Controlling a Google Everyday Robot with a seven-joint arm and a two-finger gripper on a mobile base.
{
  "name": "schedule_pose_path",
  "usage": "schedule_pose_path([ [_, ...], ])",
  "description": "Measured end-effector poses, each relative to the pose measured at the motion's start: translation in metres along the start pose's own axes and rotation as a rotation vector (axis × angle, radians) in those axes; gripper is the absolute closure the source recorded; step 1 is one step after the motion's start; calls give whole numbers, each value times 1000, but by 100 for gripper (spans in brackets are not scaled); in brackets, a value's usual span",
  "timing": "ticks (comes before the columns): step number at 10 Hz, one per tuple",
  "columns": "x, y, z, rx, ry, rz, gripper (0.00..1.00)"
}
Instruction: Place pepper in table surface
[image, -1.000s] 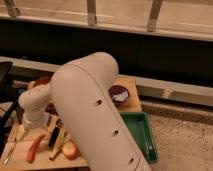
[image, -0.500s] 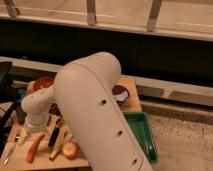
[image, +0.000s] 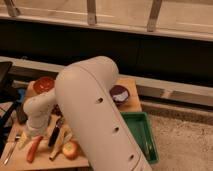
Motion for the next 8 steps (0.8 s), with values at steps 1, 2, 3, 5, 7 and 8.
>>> schedule_pose_path([
  [1, 0, 0, 0, -3, 0, 3, 20],
  [2, 0, 3, 1, -3, 2, -2, 20],
  [3, -1, 8, 1, 2, 2, -14, 20],
  [5, -3, 20, -1, 17, 6, -36, 20],
  [7, -6, 32, -1, 26, 13, -59, 20],
  [8, -9, 35, 1, 26, 17, -66, 20],
])
